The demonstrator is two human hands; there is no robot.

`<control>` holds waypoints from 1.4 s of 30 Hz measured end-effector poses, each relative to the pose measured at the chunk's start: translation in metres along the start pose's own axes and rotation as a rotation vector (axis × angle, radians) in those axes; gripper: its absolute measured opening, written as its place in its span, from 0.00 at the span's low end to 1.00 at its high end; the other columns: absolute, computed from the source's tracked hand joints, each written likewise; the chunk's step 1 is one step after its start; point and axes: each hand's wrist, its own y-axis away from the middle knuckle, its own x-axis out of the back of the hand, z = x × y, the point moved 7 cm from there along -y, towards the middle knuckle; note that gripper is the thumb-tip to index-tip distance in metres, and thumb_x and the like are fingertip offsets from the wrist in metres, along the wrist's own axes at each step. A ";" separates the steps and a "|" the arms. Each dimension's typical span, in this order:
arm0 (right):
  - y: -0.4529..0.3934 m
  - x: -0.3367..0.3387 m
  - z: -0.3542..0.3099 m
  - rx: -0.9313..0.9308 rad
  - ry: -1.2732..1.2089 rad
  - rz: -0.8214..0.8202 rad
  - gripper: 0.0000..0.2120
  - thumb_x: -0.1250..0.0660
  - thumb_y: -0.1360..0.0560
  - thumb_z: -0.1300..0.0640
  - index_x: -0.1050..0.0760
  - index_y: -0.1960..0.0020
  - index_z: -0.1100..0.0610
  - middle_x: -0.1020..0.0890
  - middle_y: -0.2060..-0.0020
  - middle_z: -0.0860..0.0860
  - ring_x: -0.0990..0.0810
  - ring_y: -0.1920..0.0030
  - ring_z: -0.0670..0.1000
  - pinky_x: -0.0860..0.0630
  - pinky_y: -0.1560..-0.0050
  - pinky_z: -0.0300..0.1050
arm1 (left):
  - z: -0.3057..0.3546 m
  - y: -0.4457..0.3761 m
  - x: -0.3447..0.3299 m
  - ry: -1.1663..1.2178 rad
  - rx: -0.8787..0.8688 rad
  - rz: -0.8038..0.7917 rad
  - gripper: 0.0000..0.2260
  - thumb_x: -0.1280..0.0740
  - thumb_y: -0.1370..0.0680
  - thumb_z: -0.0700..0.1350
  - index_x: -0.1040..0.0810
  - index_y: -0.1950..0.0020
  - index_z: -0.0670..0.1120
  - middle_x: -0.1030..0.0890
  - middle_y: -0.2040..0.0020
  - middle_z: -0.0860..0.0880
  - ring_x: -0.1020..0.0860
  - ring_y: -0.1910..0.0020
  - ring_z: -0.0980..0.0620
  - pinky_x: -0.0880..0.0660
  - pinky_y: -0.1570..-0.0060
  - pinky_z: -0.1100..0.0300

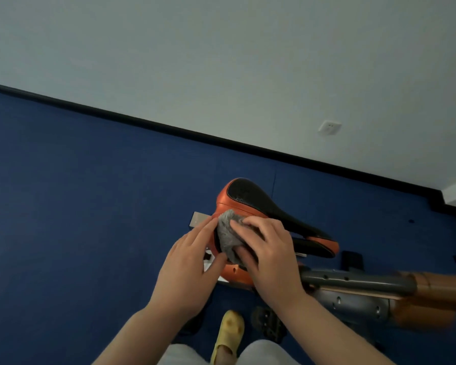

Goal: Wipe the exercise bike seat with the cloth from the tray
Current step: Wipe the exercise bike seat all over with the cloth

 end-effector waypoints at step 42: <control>0.018 -0.037 -0.036 -0.241 -0.028 0.257 0.19 0.40 0.19 0.53 0.31 0.30 0.55 0.30 0.29 0.50 0.36 0.26 0.49 0.38 0.27 0.53 | -0.012 -0.021 0.007 0.289 -0.192 -0.128 0.21 0.49 0.23 0.58 0.34 0.31 0.60 0.33 0.32 0.66 0.37 0.30 0.62 0.39 0.37 0.69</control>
